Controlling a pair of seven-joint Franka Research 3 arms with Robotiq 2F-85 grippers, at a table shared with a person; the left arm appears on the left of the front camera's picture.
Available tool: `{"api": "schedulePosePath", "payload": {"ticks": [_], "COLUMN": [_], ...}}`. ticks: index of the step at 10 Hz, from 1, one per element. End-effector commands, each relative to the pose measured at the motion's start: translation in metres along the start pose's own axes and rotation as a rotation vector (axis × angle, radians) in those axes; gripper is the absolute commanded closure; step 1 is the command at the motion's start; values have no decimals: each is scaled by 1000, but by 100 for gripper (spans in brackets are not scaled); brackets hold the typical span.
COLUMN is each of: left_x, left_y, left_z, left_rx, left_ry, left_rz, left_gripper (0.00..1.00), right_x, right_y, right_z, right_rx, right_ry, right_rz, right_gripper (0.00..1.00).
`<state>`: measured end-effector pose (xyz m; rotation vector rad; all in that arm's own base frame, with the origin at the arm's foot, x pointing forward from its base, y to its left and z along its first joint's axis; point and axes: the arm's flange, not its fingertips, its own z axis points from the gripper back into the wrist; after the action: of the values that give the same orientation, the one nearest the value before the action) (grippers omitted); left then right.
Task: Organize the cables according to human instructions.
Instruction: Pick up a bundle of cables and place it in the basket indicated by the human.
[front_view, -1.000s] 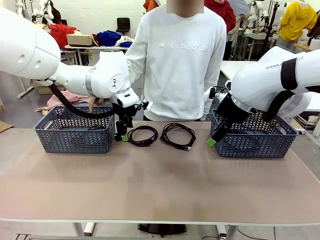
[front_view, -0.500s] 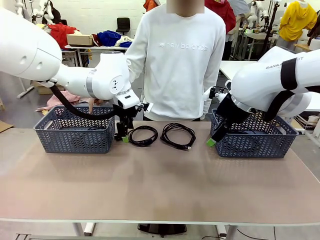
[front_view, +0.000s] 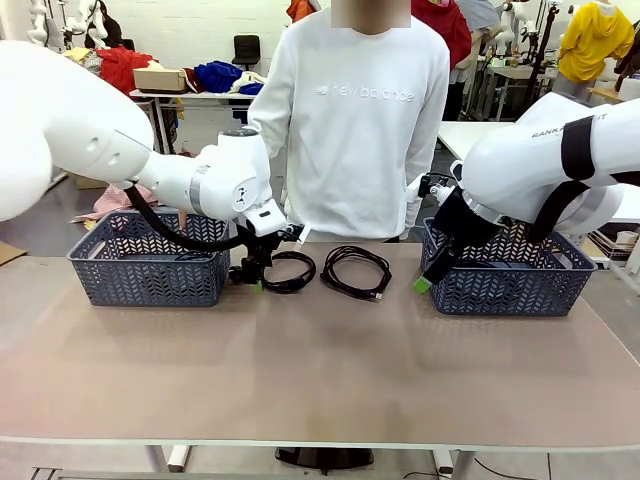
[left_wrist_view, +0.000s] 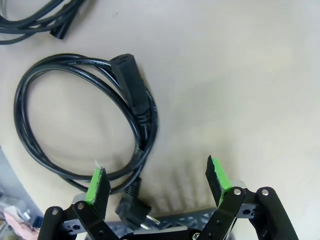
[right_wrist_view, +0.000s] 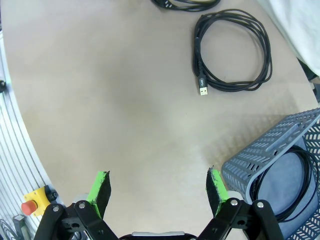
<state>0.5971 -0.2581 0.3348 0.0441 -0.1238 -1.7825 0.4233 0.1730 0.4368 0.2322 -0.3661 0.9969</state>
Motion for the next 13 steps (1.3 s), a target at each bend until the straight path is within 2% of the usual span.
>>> {"api": "schedulePosePath", "payload": {"ticks": [1,6,13], "left_x": [7,10,9], "left_y": [19,33,35], "left_z": [-2,-17,-22], "left_rx": [-17,-48,-80], "left_ry": [22,31,36], "left_rz": [-4,-16,-11], "left_gripper": [0,0,0], "right_x": [3,3,3], "right_y": [0,0,0], "right_z": [2,2,2], "right_rx": [-1,-1,-1], "right_ry": [0,0,0], "right_rz": [2,2,2], "right_gripper": [0,0,0]}}
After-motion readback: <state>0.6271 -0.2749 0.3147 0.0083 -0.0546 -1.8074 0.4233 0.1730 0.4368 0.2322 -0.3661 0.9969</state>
